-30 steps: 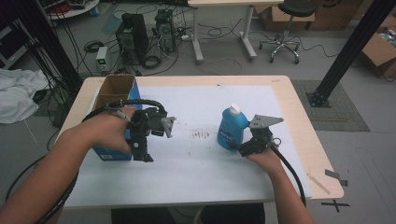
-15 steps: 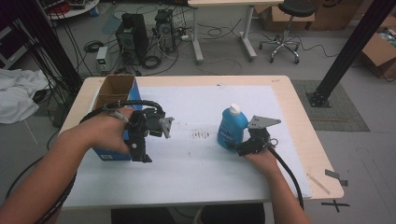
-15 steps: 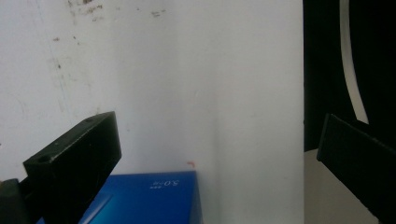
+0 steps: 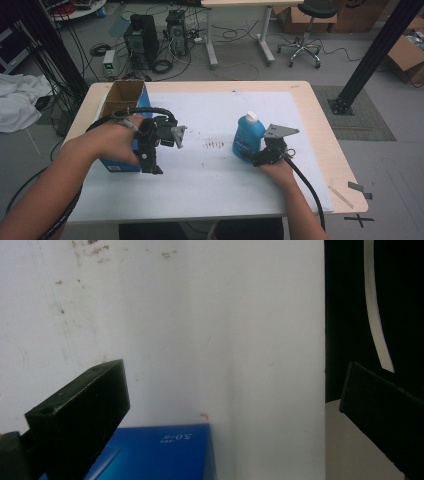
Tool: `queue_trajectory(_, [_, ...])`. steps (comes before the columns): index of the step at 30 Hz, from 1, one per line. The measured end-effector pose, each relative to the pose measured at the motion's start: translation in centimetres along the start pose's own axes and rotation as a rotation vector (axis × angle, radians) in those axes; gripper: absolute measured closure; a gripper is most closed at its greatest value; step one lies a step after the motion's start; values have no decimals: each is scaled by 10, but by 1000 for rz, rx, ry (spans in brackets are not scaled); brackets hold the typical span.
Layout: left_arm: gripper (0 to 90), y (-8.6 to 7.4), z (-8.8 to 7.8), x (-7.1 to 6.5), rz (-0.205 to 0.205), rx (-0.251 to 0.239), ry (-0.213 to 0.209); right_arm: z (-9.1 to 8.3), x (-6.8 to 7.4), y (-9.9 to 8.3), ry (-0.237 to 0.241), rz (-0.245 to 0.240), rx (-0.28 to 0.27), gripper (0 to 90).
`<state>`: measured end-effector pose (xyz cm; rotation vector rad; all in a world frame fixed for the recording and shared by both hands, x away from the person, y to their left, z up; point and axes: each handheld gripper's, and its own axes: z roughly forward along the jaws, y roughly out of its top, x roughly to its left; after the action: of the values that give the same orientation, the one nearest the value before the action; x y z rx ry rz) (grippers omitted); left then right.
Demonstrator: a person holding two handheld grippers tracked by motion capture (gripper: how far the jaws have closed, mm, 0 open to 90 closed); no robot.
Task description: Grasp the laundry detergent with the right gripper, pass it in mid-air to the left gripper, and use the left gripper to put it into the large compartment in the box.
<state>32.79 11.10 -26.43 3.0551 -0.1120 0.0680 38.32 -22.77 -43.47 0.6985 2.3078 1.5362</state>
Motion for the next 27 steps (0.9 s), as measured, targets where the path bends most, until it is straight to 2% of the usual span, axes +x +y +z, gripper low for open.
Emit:
queue_trajectory(7, [1,1,1,0,3,-1,0,2,1,0,-17,-6,-8,9])
queue_trajectory(10, [1,2,2,1,5,2,-2,2,1,0,-8,2,-8,47])
queue_trajectory(17, [1,1,2,0,2,4,-4,0,0,0,-30,-2,-12,146])
queue_trajectory(27, [1,-1,2,-1,-5,8,-3,0,1,0,-20,-2,-15,192])
